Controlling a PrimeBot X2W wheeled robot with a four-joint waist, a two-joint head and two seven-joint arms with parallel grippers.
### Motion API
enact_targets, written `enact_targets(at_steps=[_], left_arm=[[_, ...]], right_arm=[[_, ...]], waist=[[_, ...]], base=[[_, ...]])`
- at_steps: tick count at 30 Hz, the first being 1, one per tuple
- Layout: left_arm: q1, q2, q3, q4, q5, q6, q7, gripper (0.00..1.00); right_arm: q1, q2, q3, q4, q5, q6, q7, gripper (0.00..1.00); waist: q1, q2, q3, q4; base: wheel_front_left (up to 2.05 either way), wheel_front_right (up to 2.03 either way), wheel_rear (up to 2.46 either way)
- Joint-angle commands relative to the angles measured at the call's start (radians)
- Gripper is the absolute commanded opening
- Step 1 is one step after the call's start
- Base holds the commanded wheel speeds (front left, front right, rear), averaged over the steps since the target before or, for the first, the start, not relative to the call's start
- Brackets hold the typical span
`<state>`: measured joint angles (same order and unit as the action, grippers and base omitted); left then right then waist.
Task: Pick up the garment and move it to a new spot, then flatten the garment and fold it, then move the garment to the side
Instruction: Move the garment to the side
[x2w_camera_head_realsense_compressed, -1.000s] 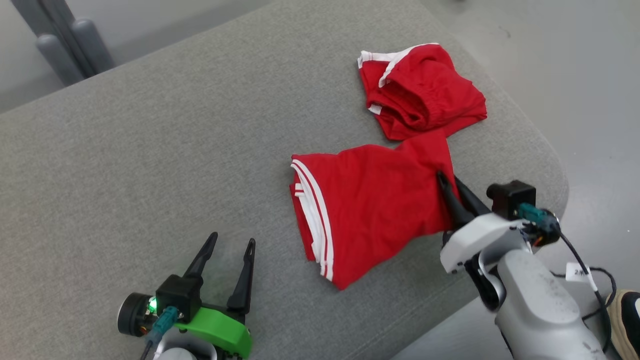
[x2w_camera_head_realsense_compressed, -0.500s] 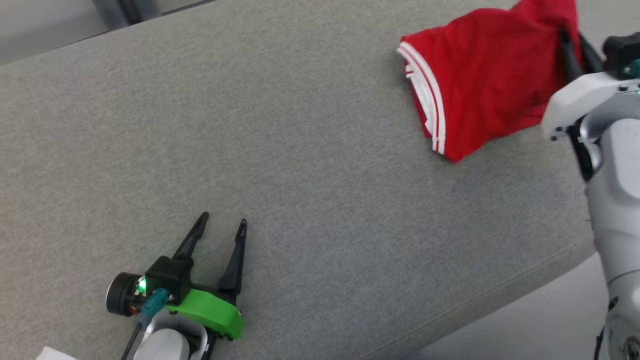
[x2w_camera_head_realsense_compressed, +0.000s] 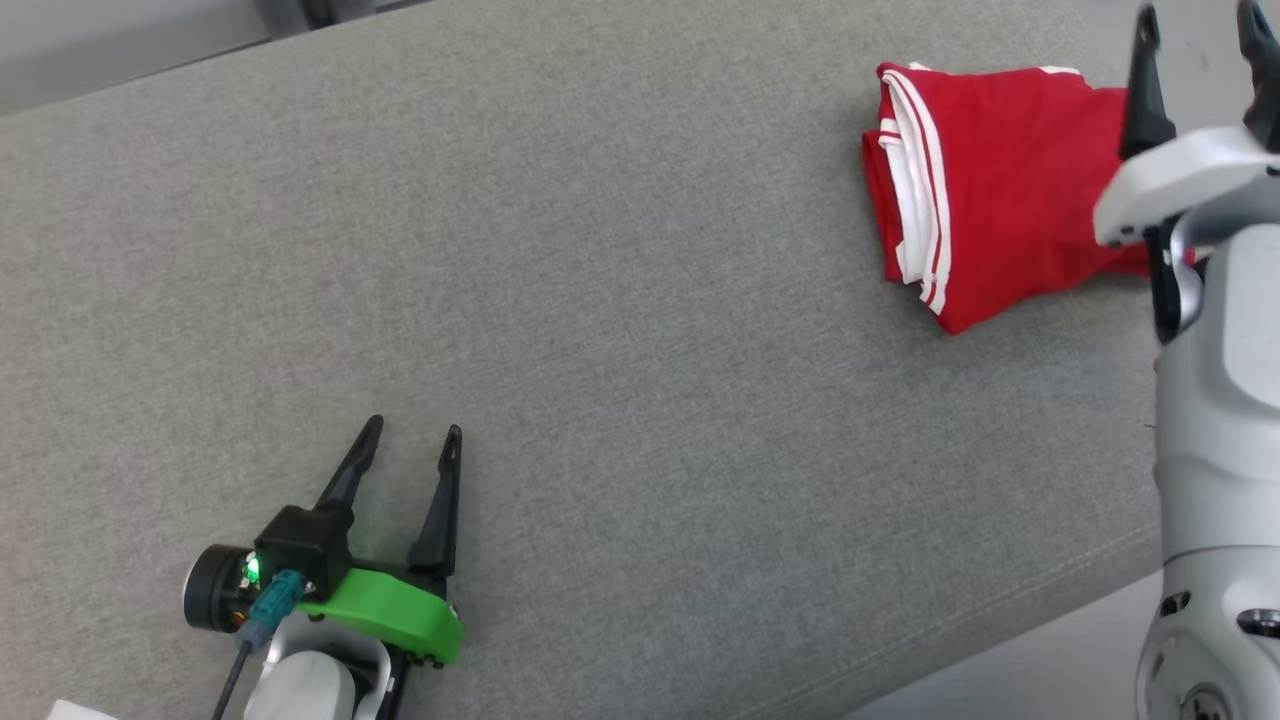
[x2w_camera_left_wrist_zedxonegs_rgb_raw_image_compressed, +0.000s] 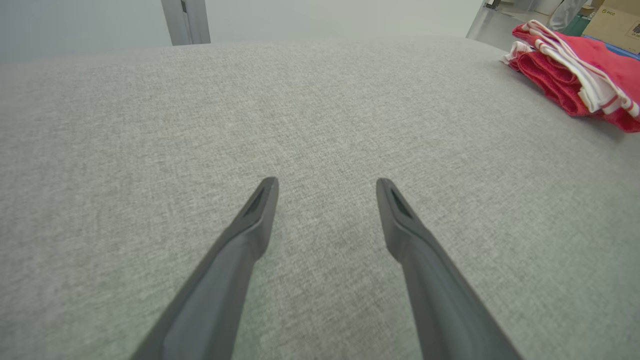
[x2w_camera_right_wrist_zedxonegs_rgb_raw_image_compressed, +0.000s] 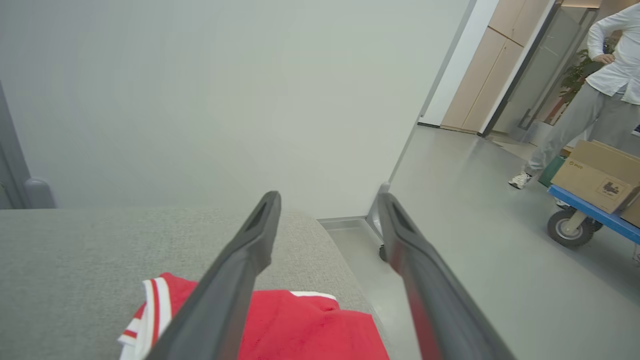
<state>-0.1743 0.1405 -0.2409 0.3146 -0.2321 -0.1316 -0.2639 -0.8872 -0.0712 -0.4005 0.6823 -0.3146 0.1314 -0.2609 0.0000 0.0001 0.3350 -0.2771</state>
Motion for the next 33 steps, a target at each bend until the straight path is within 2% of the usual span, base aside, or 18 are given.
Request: enact_targets(at_steps=[1, 7, 14, 20, 24, 33], left_arm=[[-0.002, -0.002, 0.014, 0.001, 0.010, 0.002, 0.000, 1.00], [-0.001, -0.023, 0.076, 0.001, 0.018, 0.002, 0.000, 1.00], [0.007, -0.052, 0.151, 0.004, 0.031, 0.002, 0.000, 1.00], [0.026, -0.073, 0.204, 0.002, 0.041, 0.002, 0.000, 1.00], [0.047, -0.081, 0.229, 0.007, 0.056, 0.002, 0.000, 1.00], [0.113, -0.088, 0.258, 0.000, 0.064, 0.002, 0.000, 1.00]], right_arm=[[0.032, 0.011, 0.046, -0.055, 0.047, -0.002, -0.004, 1.00], [0.144, 0.020, 0.243, -0.254, 0.255, -0.002, -0.004, 1.00], [0.287, 0.018, 0.396, -0.321, 0.422, -0.002, -0.005, 1.00], [0.404, 0.018, 0.448, -0.287, 0.479, -0.002, -0.005, 1.00], [0.477, 0.018, 0.445, -0.261, 0.514, -0.002, -0.005, 1.00], [0.597, 0.019, 0.437, -0.235, 0.547, -0.002, -0.005, 1.00]], waist=[[0.0000, -0.0001, -0.015, 0.008], [0.0000, -0.0001, -0.050, 0.049], [0.0000, -0.0001, -0.086, 0.124], [0.0000, -0.0001, -0.120, 0.195], [0.0000, -0.0001, -0.154, 0.238], [0.0000, -0.0001, -0.230, 0.290]], base=[[0.00, 0.00, 0.00], [0.00, 0.00, 0.00], [0.00, 0.00, 0.00], [0.00, 0.00, 0.00], [0.00, 0.00, 0.00], [0.00, 0.00, 0.00]])
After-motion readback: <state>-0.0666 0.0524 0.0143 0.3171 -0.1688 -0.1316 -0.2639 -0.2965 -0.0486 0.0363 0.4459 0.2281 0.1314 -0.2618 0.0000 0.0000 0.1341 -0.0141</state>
